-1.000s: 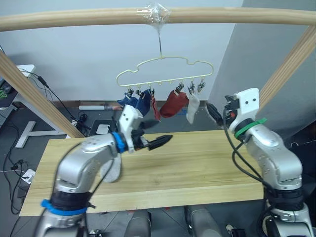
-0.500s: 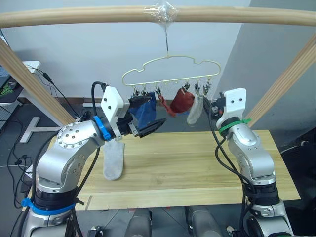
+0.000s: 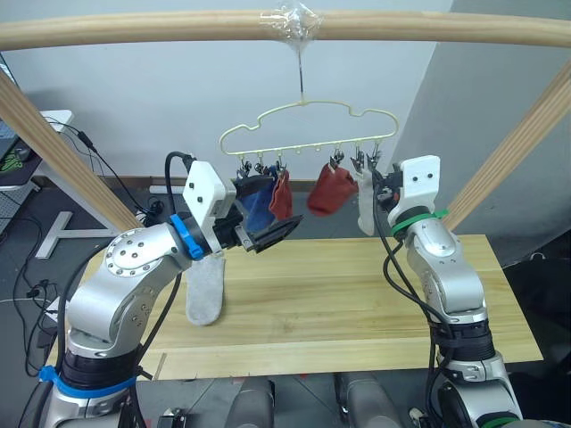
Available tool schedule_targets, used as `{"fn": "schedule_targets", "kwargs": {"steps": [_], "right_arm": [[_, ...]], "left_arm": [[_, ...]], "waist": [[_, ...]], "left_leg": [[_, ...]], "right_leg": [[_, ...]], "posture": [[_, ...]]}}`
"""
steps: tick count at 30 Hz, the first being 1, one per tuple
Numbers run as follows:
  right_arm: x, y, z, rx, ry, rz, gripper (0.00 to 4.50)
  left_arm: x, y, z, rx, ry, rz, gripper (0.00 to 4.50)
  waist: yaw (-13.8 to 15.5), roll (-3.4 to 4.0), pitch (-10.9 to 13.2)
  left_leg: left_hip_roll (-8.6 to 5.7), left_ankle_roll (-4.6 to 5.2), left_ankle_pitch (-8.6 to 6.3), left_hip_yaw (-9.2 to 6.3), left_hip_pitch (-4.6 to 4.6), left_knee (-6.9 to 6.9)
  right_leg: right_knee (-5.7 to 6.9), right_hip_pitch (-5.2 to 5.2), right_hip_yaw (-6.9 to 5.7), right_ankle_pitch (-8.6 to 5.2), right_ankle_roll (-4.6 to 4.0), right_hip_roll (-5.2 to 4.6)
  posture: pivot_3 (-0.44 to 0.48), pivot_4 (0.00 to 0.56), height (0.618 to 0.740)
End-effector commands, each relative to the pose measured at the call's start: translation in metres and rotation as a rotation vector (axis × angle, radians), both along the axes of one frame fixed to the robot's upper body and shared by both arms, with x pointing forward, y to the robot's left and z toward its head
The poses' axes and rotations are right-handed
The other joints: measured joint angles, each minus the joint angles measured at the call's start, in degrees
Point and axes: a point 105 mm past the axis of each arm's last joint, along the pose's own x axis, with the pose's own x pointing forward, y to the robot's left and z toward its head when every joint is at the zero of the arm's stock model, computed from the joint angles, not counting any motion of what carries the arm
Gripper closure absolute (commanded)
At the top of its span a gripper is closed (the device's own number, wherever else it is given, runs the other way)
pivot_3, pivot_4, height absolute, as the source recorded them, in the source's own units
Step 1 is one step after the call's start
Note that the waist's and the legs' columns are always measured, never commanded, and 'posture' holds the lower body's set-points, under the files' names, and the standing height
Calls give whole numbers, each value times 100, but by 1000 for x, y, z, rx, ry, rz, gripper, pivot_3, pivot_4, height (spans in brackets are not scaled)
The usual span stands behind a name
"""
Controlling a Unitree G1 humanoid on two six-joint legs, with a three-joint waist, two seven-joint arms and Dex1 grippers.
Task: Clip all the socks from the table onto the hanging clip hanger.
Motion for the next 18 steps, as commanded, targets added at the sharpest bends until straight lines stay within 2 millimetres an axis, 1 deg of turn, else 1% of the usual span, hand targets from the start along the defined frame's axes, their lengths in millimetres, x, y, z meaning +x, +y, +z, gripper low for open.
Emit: {"fn": "schedule_targets", "kwargs": {"steps": [1, 4, 7, 8, 11, 13, 18], "right_arm": [[0, 2, 14, 2, -59, 7, 2516], [1, 4, 13, 12, -57, 5, 2516], [2, 7, 12, 2, -59, 16, 2516], [2, 8, 12, -1, -60, 19, 2516], [7, 5, 14, 8, -59, 5, 2516], [12, 4, 16, 14, -61, -3, 2516], [17, 2, 12, 5, -51, -14, 2516]], "left_arm": [[-5, 3, 13, 2, -56, 5, 0], [-5, 4, 14, 1, -62, 19, 0], [-6, 4, 14, -2, -64, 20, 0], [-6, 4, 14, -3, -65, 20, 0], [-5, 4, 15, 2, -70, 23, 0], [-3, 5, 17, 2, -77, 30, 0], [-2, 4, 22, -4, -89, 32, 0]], "waist": [[-1, 0, 0], [1, 0, -2], [8, 0, -2], [9, 0, -3], [14, 0, -5], [12, 0, -5], [27, -1, -5]], "left_leg": [[0, 0, 0, 0, 0, 0], [0, 0, 0, 0, 0, 0], [0, 0, 0, 0, 0, 0], [0, 0, 0, 0, 0, 0], [0, -1, 1, 0, 0, 1], [0, -1, 1, 1, 1, 2], [0, 0, 2, 0, 2, 3]], "right_leg": [[0, 0, 0, 0, 0, 0], [2, 0, 0, 0, -1, 0], [1, 0, 0, 1, -1, 0], [1, 0, 0, 1, -1, 0], [4, 0, 0, 1, -2, 0], [5, 0, 1, 2, -1, 0], [7, 1, -1, 3, -1, 0]], "posture": [[123, 188, 740], [135, 173, 740], [135, 173, 740], [144, 163, 740], [145, 165, 740], [149, 178, 740], [156, 176, 740]]}}
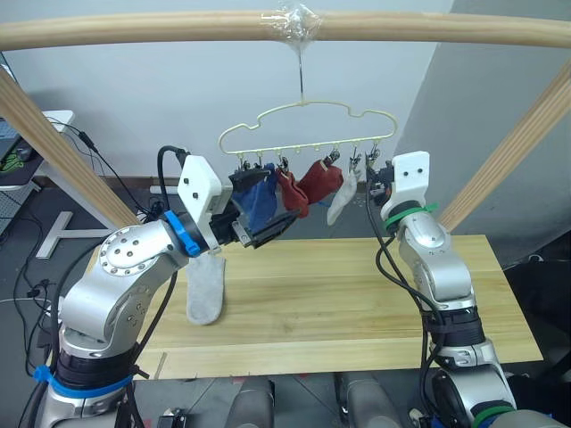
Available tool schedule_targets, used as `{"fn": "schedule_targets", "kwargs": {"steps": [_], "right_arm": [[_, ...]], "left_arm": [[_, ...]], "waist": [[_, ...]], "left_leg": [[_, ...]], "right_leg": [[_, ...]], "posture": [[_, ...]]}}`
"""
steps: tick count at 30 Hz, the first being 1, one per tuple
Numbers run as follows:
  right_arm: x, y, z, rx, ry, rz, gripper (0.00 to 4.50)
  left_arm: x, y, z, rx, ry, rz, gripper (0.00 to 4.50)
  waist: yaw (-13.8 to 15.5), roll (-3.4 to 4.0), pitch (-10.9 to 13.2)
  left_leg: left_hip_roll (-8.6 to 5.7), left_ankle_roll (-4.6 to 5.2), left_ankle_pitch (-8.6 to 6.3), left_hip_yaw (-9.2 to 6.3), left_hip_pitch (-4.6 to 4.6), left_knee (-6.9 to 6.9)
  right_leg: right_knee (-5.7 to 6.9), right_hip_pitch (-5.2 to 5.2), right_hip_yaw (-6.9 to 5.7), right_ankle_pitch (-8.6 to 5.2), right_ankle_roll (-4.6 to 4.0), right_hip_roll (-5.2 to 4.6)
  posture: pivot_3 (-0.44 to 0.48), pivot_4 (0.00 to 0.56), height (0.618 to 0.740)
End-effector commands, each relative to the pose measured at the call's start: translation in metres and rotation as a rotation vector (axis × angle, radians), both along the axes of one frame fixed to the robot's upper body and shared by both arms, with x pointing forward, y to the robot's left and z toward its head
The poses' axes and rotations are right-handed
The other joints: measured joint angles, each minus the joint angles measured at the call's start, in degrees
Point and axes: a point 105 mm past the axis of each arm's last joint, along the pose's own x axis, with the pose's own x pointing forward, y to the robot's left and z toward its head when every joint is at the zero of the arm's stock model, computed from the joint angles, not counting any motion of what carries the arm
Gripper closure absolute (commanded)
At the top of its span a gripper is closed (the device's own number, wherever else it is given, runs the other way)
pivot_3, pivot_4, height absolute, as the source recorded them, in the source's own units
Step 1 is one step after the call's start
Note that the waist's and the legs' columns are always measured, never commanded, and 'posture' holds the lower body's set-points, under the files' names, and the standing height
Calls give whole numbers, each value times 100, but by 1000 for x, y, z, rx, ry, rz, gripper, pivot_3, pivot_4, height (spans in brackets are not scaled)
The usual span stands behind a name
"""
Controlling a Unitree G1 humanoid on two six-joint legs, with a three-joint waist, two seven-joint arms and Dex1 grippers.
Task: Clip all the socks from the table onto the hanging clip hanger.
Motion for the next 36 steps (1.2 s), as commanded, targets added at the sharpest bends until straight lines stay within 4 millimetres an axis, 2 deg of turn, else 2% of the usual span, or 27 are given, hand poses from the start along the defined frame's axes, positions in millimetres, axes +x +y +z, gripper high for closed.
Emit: {"fn": "schedule_targets", "kwargs": {"steps": [1, 5, 22, 36], "right_arm": [[0, -4, 11, 4, -48, -20, 2516], [4, 0, 12, 8, -43, -12, 2516], [20, 12, 23, 13, -63, -8, 2516], [21, 29, 29, 57, -64, 51, 2516]], "left_arm": [[-2, 3, 12, -6, -51, 11, 0], [2, 8, 18, -38, -68, 56, 0], [5, 6, 20, -36, -89, 59, 0], [8, 2, 25, -48, -95, 51, 0]], "waist": [[4, 0, 0], [-1, 0, 0], [-6, 0, 0], [-8, 1, 0]], "left_leg": [[-1, 0, 0, 1, -1, 0], [-1, 0, 0, 1, 0, 0], [-1, 0, 0, 1, 2, 2], [-1, 0, 0, 1, 3, 3]], "right_leg": [[-1, 0, 1, 0, 0, 0], [0, 0, 1, 0, -1, -1], [7, 0, 1, 1, -2, 0], [10, 0, 1, 2, -2, 0]], "posture": [[156, 176, 740], [146, 182, 740], [146, 186, 740], [143, 193, 740]]}}
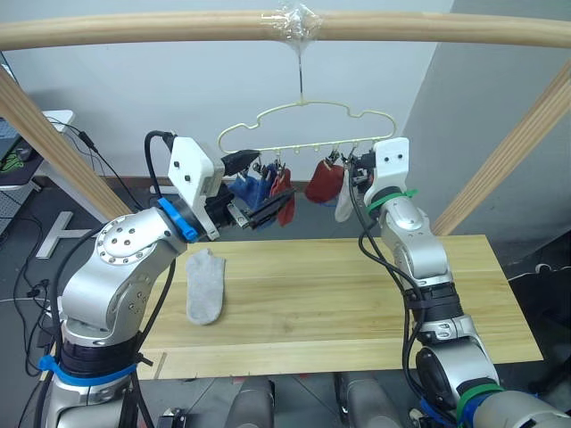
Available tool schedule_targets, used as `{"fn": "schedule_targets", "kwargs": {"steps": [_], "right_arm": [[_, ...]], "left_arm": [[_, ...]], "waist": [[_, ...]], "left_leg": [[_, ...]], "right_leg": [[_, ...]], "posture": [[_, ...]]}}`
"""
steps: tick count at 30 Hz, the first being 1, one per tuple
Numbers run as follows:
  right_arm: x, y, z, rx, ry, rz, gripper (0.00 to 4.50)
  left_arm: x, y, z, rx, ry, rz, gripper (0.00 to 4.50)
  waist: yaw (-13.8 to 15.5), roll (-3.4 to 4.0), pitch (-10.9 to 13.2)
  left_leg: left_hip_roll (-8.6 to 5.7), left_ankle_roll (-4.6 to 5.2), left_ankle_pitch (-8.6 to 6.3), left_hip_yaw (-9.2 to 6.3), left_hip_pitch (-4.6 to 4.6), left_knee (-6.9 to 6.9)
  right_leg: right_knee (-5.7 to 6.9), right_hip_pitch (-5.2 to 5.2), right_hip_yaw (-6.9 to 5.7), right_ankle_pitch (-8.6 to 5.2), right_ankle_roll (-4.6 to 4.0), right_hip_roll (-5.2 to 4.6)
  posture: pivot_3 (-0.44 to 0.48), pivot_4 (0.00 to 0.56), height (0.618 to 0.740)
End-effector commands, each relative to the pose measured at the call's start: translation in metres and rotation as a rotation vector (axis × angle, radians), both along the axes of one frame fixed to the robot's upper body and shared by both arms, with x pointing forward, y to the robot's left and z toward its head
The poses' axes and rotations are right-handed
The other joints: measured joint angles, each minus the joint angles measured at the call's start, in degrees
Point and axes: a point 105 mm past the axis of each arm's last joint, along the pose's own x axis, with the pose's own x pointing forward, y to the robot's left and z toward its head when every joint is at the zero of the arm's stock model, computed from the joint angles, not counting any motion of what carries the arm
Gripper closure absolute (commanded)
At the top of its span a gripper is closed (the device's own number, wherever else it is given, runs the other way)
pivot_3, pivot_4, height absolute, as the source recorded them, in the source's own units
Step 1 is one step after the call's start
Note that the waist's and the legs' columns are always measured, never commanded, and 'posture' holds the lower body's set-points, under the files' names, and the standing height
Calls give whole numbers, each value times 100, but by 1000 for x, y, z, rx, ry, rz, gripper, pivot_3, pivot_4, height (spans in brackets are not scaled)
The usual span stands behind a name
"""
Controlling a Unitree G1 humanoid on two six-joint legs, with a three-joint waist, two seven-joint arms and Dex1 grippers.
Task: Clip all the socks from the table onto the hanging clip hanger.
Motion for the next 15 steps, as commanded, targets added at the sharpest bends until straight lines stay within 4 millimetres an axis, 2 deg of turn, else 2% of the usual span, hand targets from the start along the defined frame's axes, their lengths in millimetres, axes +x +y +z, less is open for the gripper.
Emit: {"fn": "schedule_targets", "kwargs": {"steps": [1, 15], "right_arm": [[-1, 2, 22, 24, -64, 10, 2516], [5, 7, 23, 20, -62, 30, 2516]], "left_arm": [[-4, -4, 9, -1, -43, -10, 0], [-3, -3, 11, -18, -48, -2, 0]], "waist": [[-4, 0, 0], [-10, 0, 0]], "left_leg": [[0, 0, 0, 0, 1, 0], [0, 0, 0, 0, 2, 0]], "right_leg": [[0, 0, 0, 0, 0, 0], [3, 0, 0, 0, -1, 0]], "posture": [[143, 193, 740], [140, 199, 740]]}}
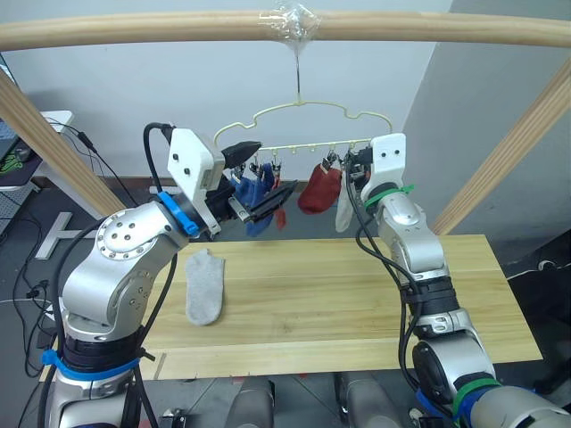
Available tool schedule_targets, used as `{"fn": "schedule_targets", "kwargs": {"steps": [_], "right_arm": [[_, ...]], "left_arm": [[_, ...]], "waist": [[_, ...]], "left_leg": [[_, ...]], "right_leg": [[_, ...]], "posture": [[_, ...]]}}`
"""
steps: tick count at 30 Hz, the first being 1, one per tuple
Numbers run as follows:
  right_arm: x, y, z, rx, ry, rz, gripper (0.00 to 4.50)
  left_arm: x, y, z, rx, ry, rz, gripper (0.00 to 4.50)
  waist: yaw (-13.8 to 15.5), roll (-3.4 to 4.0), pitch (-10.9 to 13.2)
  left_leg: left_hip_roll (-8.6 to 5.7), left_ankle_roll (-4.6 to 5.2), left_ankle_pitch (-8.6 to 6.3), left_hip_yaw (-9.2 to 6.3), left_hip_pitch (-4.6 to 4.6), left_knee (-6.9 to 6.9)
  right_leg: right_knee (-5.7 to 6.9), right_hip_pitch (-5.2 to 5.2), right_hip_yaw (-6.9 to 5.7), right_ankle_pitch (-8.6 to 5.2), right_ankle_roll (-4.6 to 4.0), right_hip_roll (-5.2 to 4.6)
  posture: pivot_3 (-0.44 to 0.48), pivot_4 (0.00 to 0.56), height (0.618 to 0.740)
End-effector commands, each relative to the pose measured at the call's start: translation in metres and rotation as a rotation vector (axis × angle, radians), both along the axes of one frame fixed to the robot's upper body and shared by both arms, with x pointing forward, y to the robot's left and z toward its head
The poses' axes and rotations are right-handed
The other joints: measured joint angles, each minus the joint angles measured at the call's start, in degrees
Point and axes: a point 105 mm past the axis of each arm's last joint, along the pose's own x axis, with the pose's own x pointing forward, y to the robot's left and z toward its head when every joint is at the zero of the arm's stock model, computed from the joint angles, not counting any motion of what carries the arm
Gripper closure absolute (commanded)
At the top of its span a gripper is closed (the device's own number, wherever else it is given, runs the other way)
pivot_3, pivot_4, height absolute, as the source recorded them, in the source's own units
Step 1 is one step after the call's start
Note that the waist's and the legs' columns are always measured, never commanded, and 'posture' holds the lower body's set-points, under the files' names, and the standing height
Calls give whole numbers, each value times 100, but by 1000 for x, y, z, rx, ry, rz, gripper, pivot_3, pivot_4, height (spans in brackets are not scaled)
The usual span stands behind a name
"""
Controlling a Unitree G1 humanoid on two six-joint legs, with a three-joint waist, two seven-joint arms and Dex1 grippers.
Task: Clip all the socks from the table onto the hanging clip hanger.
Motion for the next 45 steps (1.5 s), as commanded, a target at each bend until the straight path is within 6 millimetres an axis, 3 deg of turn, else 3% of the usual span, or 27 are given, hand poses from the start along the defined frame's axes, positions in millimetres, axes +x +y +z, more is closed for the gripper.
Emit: {"fn": "schedule_targets", "kwargs": {"steps": [1, 5, 8, 10, 13, 22, 24, 26, 29, 30, 35, 39, 45], "right_arm": [[-2, 4, 19, 15, -67, 18, 2516], [-2, 2, 18, 14, -69, 16, 2516], [-1, 1, 17, 18, -69, 10, 3103], [-1, 0, 18, 19, -73, 9, 3800], [-2, -1, 19, 20, -74, 13, 4492], [1, -12, 21, 38, -39, 19, 4492], [3, -17, 21, 32, 14, 36, 4492], [3, -19, 24, -1, 33, 72, 4492], [-3, -19, 19, -79, 61, 128, 4492], [-5, -19, 16, -98, 72, 142, 4492], [-11, -23, 13, -107, 89, 145, 4492], [-12, -22, 15, -146, 82, 151, 4492], [-14, -18, 9, -160, 97, 160, 4492]], "left_arm": [[-4, -2, 7, -11, -33, -8, 0], [-4, -2, 6, -11, -30, -5, 0], [-3, -2, 6, -11, -33, -7, 0], [-3, -3, 7, -14, -34, -10, 0], [-4, -5, 7, -18, -34, -17, 0], [-9, -14, -9, -6, 17, -47, 0], [-6, -7, -32, -12, 106, -6, 0], [-5, 7, -70, 43, 198, 58, 0], [1, 55, -149, 175, 392, 281, 0], [0, 67, -166, 190, 439, 339, 0], [9, 122, -202, 84, 539, 679, 0], [13, 139, -223, 75, 595, 812, 0], [29, 138, -236, -48, 673, 884, 0]], "waist": [[1, 0, 0], [1, 0, 0], [1, 0, 0], [1, 0, 0], [0, 0, 0], [-1, 0, 0], [-13, 1, 1], [-28, 2, 0], [-22, 3, 1], [-22, 4, 2], [25, -2, 5], [26, -1, 5], [13, -3, 7]], "left_leg": [[0, 0, 0, 0, 0, 0], [0, 0, 0, 0, 0, 0], [0, 0, 0, 0, 0, 0], [0, 0, 0, 0, 0, 0], [0, 0, 0, 0, 0, 0], [0, 0, 0, 0, 0, 0], [0, 0, 0, 1, 0, 1], [0, 2, -1, 5, 10, 1], [1, 3, -2, 4, 17, -3], [1, 4, -2, 4, 19, -4], [0, 4, -2, -3, 25, 1], [-2, 4, -1, -2, 31, 5], [-2, 4, -1, -2, 39, 4]], "right_leg": [[0, 0, 0, 0, 0, 0], [0, 0, 0, 0, 0, 0], [0, 0, 0, 0, 0, 0], [0, 0, 0, 0, 0, 0], [1, 0, 0, 0, 0, 0], [1, 0, 0, 0, 0, 0], [2, 0, 1, 0, 0, 0], [1, 6, 5, 0, -1, 0], [4, 7, 5, -3, -6, 1], [7, 7, 5, -6, -10, 1], [11, 17, -2, -8, -9, 0], [21, 19, -1, -6, -5, -1], [41, 17, -1, -10, -10, -1]], "posture": [[140, 199, 740], [136, 203, 740], [136, 203, 740], [136, 203, 740], [131, 200, 740], [116, 211, 740], [116, 211, 740], [103, 211, 740], [97, 220, 740], [97, 220, 740], [94, 226, 740], [101, 232, 740], [111, 244, 740]]}}
